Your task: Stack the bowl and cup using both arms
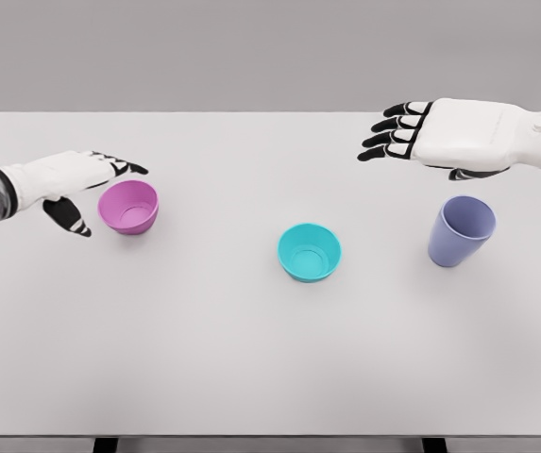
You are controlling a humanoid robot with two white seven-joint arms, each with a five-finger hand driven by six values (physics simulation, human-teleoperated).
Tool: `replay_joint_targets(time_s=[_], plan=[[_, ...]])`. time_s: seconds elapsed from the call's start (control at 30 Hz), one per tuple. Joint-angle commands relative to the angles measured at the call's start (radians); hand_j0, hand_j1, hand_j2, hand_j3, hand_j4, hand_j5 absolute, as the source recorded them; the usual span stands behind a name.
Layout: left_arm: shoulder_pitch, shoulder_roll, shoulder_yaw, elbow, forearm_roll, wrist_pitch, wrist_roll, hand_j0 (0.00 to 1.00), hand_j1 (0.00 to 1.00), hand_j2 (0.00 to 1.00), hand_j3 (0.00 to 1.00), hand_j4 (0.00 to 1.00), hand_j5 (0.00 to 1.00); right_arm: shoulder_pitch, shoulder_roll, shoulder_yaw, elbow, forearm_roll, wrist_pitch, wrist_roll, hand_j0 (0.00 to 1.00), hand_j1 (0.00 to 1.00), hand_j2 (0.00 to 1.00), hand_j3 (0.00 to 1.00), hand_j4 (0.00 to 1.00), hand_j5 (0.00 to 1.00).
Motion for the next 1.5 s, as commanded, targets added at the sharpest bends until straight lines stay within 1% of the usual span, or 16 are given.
replay_joint_targets(time_s=[0.0, 0.07, 0.17, 0.27, 0.33, 0.37, 0.4, 0.43, 0.5, 0.53, 0.57, 0.83, 1.0, 1.17, 1.33, 1.47], plan=[[0.0, -0.005, -0.006, -0.001, -0.01, -0.016, 0.0, 1.0, 1.0, 1.0, 1.0, 1.0, 1.0, 0.0, -0.001, 0.0, 0.005, -0.004, 0.003, 0.0, 1.0, 1.0, 1.0, 1.0, 1.0, 1.0], [0.0, -0.022, -0.008, -0.001, -0.016, -0.016, 0.0, 1.0, 1.0, 1.0, 1.0, 1.0, 1.0, 0.002, -0.005, 0.0, 0.015, -0.004, 0.003, 0.0, 1.0, 1.0, 1.0, 1.0, 1.0, 1.0], [0.0, -0.064, -0.011, 0.003, -0.074, -0.015, 0.0, 1.0, 1.0, 1.0, 1.0, 1.0, 1.0, 0.008, -0.005, 0.0, 0.015, -0.004, 0.003, 0.0, 1.0, 1.0, 1.0, 1.0, 1.0, 1.0], [-0.008, -0.074, -0.02, 0.006, -0.082, -0.012, 0.0, 1.0, 1.0, 1.0, 1.0, 1.0, 1.0, 0.008, -0.006, -0.002, 0.015, -0.004, 0.003, 0.0, 1.0, 1.0, 1.0, 1.0, 1.0, 1.0], [-0.069, -0.071, -0.092, 0.01, -0.069, -0.002, 0.0, 1.0, 1.0, 1.0, 1.0, 1.0, 1.0, 0.008, -0.005, -0.002, 0.015, -0.004, 0.003, 0.0, 1.0, 1.0, 1.0, 1.0, 1.0, 1.0], [-0.095, -0.065, -0.124, 0.013, -0.045, 0.004, 0.0, 1.0, 1.0, 1.0, 1.0, 1.0, 1.0, 0.008, -0.005, -0.002, 0.015, -0.004, 0.003, 0.0, 1.0, 1.0, 1.0, 1.0, 1.0, 1.0], [-0.126, -0.054, -0.156, 0.015, -0.008, 0.018, 0.0, 1.0, 1.0, 1.0, 1.0, 1.0, 1.0, 0.008, -0.005, -0.002, 0.015, -0.004, 0.003, 0.0, 1.0, 1.0, 1.0, 1.0, 1.0, 1.0], [-0.178, -0.03, -0.225, 0.015, 0.046, 0.051, 0.0, 1.0, 1.0, 1.0, 1.0, 1.0, 1.0, 0.008, -0.005, -0.002, 0.015, -0.004, 0.003, 0.0, 1.0, 1.0, 1.0, 1.0, 1.0, 1.0], [-0.258, -0.016, -0.314, 0.015, 0.119, 0.087, 0.0, 1.0, 1.0, 1.0, 1.0, 1.0, 1.0, 0.006, -0.005, -0.002, 0.015, -0.004, 0.003, 0.0, 1.0, 1.0, 1.0, 1.0, 1.0, 1.0], [-0.307, -0.013, -0.377, 0.016, 0.151, 0.111, 0.0, 1.0, 1.0, 1.0, 1.0, 1.0, 1.0, 0.006, -0.005, -0.002, 0.015, -0.004, 0.003, 0.0, 1.0, 1.0, 1.0, 1.0, 1.0, 1.0], [-0.321, -0.01, -0.39, 0.016, 0.167, 0.12, 0.0, 1.0, 1.0, 1.0, 1.0, 1.0, 1.0, 0.006, -0.005, -0.002, 0.015, -0.004, 0.003, 0.0, 1.0, 1.0, 1.0, 1.0, 1.0, 1.0], [-0.322, -0.002, -0.403, 0.022, 0.179, 0.12, 0.0, 1.0, 1.0, 1.0, 1.0, 1.0, 1.0, 0.006, -0.005, -0.002, 0.015, -0.004, 0.003, 0.0, 1.0, 1.0, 1.0, 1.0, 1.0, 1.0], [-0.327, -0.014, -0.413, 0.053, 0.175, 0.12, 0.0, 1.0, 1.0, 1.0, 1.0, 1.0, 1.0, 0.006, -0.005, -0.002, 0.015, -0.004, 0.003, 0.0, 1.0, 1.0, 1.0, 1.0, 1.0, 1.0], [-0.327, -0.018, -0.413, 0.064, 0.168, 0.12, 0.0, 1.0, 1.0, 1.0, 1.0, 1.0, 1.0, 0.006, -0.005, -0.002, 0.015, -0.004, 0.003, 0.0, 1.0, 1.0, 1.0, 1.0, 1.0, 1.0], [-0.328, -0.045, -0.414, 0.118, 0.162, 0.119, 0.0, 1.0, 1.0, 1.0, 1.0, 1.0, 1.0, 0.008, -0.005, -0.002, 0.015, -0.004, 0.003, 0.0, 1.0, 1.0, 1.0, 1.0, 1.0, 1.0], [-0.328, -0.048, -0.414, 0.122, 0.162, 0.119, 0.0, 1.0, 1.0, 1.0, 1.0, 1.0, 1.0, 0.008, -0.005, -0.002, 0.015, -0.004, 0.003, 0.0, 1.0, 1.0, 1.0, 1.0, 1.0, 1.0]])
